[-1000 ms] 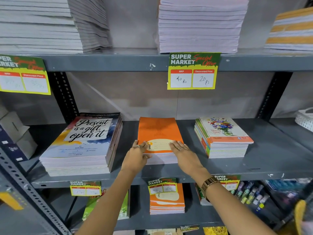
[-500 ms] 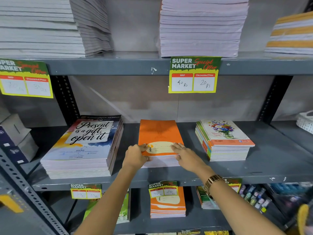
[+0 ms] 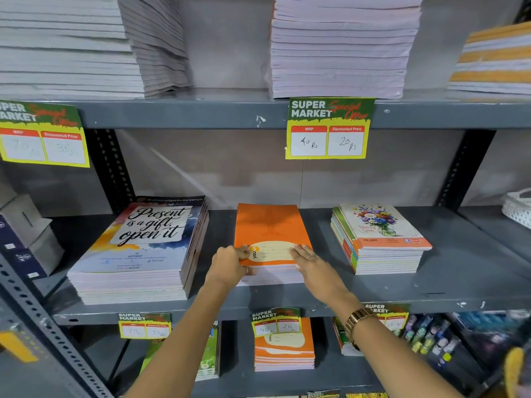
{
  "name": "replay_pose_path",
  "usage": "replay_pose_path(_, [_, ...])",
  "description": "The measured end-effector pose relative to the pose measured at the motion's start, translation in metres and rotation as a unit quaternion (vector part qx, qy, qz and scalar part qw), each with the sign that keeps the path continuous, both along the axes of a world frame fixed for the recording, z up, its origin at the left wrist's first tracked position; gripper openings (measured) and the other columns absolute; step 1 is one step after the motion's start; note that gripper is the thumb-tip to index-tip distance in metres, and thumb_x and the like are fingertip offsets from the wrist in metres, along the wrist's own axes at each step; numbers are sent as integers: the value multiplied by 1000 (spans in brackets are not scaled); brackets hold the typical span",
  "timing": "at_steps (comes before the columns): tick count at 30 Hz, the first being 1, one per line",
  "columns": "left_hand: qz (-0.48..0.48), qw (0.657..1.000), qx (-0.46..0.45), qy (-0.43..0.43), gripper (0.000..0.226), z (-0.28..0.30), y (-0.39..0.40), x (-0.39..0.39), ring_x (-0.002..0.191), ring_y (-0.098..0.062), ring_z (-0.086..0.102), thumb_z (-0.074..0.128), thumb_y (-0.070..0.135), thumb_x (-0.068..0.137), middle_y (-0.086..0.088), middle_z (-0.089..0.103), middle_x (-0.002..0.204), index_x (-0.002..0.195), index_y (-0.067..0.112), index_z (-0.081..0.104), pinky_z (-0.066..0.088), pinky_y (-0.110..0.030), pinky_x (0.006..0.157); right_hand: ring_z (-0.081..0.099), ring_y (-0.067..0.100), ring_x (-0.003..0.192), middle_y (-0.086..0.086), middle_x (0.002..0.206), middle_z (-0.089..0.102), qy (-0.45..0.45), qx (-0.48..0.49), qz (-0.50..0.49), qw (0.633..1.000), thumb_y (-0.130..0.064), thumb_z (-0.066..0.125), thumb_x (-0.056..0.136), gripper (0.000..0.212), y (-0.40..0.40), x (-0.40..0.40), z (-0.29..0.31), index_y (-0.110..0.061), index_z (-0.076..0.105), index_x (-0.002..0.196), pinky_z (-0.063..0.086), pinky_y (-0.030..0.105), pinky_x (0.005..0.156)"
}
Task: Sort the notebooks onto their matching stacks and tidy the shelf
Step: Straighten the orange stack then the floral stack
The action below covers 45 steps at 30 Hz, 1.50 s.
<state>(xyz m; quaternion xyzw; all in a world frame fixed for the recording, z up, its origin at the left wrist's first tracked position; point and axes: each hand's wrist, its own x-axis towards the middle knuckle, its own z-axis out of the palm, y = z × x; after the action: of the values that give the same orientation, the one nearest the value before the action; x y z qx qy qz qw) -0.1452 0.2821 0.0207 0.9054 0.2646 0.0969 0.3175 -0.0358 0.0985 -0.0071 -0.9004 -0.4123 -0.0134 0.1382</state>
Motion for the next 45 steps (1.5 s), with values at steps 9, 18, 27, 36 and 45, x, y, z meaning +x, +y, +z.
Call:
replay_pose_path(9, [-23, 1000, 8, 2, 55, -4, -4, -4, 120, -25, 56, 68, 23, 83, -6, 53, 138, 134, 12, 48, 43, -38, 105, 4, 12, 148, -8, 160, 12, 1, -1, 3, 1000, -7, 36, 100, 57, 0, 0, -1, -26, 16, 150, 28, 35, 115])
replay_pose_path(18, [-51, 938, 328, 95, 68, -29, -21, -15, 148, -25, -4, 26, 52, 95, -1, 3, 160, 149, 18, 1, -3, -47, 119, -2, 19, 149, 2, 161, 0, -88, -35, -3, 996, -35, 28, 101, 59, -17, -1, 0, -19, 2, 151, -4, 39, 120])
replay_pose_path(27, [-78, 933, 351, 26, 65, -15, -67, 19, 148, -23, -1, 20, 49, 97, -5, 7, 160, 149, 13, 5, -6, -42, 119, -6, 18, 148, 3, 161, -4, -123, 24, -79, 989, -37, 29, 100, 63, -83, 38, 19, -15, -1, 151, -6, 30, 118])
replay_pose_path(36, [-129, 928, 349, 7, 61, -6, -143, 83, 148, -19, -3, 18, 44, 99, -4, 3, 160, 149, 14, 3, -5, -38, 120, 2, 18, 148, 5, 161, 5, -93, 24, -138, 986, -30, 32, 100, 60, -168, 83, 19, -12, 7, 151, 3, 32, 121])
replay_pose_path(45, [-180, 932, 313, 19, 59, 3, -195, 135, 148, -21, 7, 30, 37, 99, -6, 14, 159, 149, 15, 8, 1, -43, 120, 1, 17, 149, 5, 161, 3, -102, 4, -142, 985, -13, 31, 101, 54, -192, 109, 15, -13, 9, 151, 4, 32, 121])
